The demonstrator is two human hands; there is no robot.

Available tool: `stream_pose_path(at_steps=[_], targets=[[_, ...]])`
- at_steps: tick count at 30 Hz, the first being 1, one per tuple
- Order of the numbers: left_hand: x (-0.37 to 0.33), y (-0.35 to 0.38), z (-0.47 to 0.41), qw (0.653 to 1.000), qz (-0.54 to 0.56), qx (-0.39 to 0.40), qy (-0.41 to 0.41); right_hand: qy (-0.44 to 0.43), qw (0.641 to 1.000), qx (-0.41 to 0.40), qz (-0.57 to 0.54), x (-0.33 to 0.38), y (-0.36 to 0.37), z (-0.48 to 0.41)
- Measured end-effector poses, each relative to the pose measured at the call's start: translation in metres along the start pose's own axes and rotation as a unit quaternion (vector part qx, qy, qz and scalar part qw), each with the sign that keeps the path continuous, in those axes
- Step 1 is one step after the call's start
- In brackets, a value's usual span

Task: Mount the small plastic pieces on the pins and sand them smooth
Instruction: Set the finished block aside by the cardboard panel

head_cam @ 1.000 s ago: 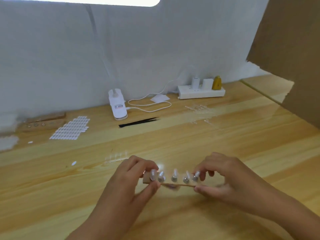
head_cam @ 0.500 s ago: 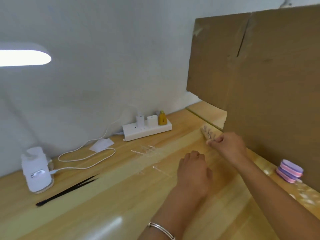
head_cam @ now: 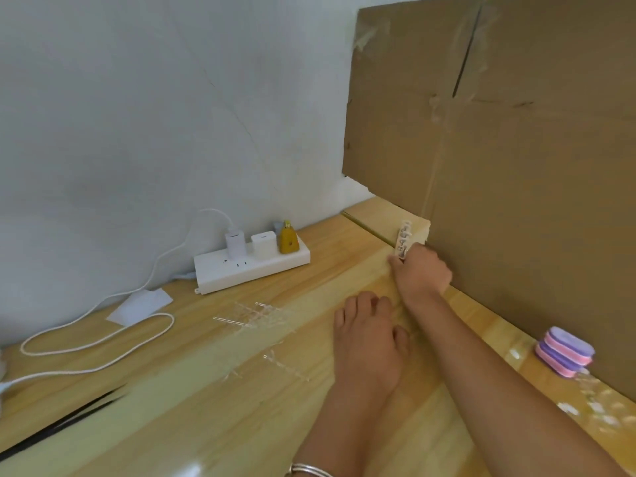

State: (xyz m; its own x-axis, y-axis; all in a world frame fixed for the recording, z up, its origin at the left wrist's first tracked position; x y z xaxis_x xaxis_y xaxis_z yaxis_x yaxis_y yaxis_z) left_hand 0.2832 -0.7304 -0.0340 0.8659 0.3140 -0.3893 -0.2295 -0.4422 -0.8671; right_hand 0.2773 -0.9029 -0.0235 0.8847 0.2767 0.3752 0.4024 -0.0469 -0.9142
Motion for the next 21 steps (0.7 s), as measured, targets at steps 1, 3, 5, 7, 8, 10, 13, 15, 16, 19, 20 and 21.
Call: stream_pose_path(at_steps=[1, 3, 5, 7, 8, 10, 13, 15, 16, 19, 20, 21], targets=[[0.0, 0.0, 0.0, 1.0, 0.0, 0.0, 0.0, 0.002, 1.0, -0.001, 0.002, 0.001, 0.001, 0.0], [0.0, 0.0, -0.001, 1.0, 0.001, 0.003, -0.003, 0.007, 1.0, 0.0, 0.008, 0.0, 0.001, -0.001], [0.0, 0.0, -0.001, 1.0, -0.006, 0.004, -0.003, 0.003, 1.0, -0.007, 0.013, -0.001, 0.001, -0.001], [0.001, 0.0, -0.001, 1.0, -0.007, -0.002, -0.004, -0.015, 1.0, -0.016, 0.009, 0.0, 0.001, -0.001], [0.002, 0.001, -0.001, 1.0, -0.005, -0.005, -0.005, -0.03, 0.999, -0.014, 0.006, 0.002, 0.003, -0.001], [0.003, 0.002, -0.001, 1.0, 0.003, -0.005, -0.013, -0.058, 0.998, -0.008, 0.019, 0.006, 0.005, -0.001], [0.003, 0.0, -0.004, 0.999, 0.02, 0.026, -0.025, -0.053, 0.999, 0.002, 0.008, 0.007, 0.005, -0.001], [0.006, -0.011, -0.003, 0.993, 0.096, 0.068, -0.021, -0.04, 0.998, 0.02, -0.041, 0.002, 0.0, 0.001], [0.01, -0.022, 0.002, 0.982, 0.171, 0.082, -0.021, -0.04, 0.996, 0.03, -0.071, 0.0, -0.003, 0.005], [0.043, -0.086, 0.042, 0.952, 0.305, 0.02, -0.022, -0.104, 0.987, 0.05, -0.108, -0.004, -0.02, 0.031], [0.06, -0.114, 0.064, 0.953, 0.3, -0.028, -0.028, -0.136, 0.983, 0.057, -0.107, -0.003, -0.027, 0.045], [0.078, -0.141, 0.088, 0.956, 0.282, -0.071, -0.035, -0.175, 0.977, 0.062, -0.11, -0.001, -0.036, 0.062]])
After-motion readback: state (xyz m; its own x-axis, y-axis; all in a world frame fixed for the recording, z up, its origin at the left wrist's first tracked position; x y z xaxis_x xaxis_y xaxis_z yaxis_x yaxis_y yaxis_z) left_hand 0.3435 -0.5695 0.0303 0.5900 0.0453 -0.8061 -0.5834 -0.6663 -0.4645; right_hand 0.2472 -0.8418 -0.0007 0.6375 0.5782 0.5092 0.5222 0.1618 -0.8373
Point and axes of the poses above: each hand's wrist, its own z-axis away from the middle knuckle, its own y-axis out of the palm, x = y × z, the point moved 7 cm from there along -z, towards the middle knuckle, and after that the axes turned 8 degrees about y, right-handed, at the moved point
